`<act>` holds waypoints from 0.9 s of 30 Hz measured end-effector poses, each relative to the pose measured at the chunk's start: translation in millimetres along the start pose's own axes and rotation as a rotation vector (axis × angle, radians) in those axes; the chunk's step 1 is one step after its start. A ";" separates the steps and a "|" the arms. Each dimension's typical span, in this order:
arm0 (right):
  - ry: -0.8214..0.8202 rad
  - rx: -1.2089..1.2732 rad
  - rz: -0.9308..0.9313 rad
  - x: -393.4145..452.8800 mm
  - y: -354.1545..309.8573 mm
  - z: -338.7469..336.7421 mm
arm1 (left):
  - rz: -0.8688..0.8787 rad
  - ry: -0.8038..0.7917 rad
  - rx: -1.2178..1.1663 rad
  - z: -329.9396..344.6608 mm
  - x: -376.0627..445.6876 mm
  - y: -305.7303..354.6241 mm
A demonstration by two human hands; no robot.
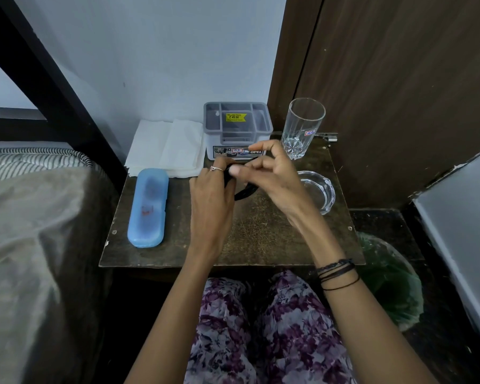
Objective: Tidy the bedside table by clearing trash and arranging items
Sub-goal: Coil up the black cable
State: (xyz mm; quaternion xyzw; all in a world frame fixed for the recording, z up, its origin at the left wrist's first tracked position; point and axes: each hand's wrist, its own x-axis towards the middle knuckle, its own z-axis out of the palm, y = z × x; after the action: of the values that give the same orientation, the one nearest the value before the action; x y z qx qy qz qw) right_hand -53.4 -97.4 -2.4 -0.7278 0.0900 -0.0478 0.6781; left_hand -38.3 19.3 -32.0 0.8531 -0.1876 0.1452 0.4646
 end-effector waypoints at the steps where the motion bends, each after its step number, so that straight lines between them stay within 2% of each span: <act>1: -0.005 -0.077 -0.027 -1.5 1.5 2.5 | 0.000 -0.010 0.007 1.6 0.4 -0.8; 4: 0.058 -0.219 -0.106 -7.7 2.2 10.0 | -0.020 0.004 0.067 5.9 -3.0 -0.1; 8: 0.027 -0.173 -0.112 -7.7 2.6 8.4 | -0.053 0.089 0.133 2.9 -6.4 1.3; 14: -0.033 -0.119 -0.074 -6.1 10.1 7.0 | -0.046 0.098 0.144 1.9 -5.4 -0.9; 17: -0.048 -0.196 -0.078 -4.9 6.9 6.1 | -0.038 0.100 0.141 2.7 -6.0 -1.2; 21: 0.008 -0.370 -0.116 -5.3 5.3 6.9 | -0.010 0.098 0.110 5.3 -6.8 3.8; 27: 0.106 -0.349 -0.136 -10.3 5.6 10.0 | -0.024 0.088 0.054 6.6 -7.1 5.9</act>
State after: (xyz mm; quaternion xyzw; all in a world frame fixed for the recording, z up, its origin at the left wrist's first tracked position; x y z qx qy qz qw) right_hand -61.9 -85.9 -8.2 -0.8352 0.0830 -0.1154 0.5313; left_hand -46.8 12.1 -34.1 0.8603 -0.1528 0.1819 0.4511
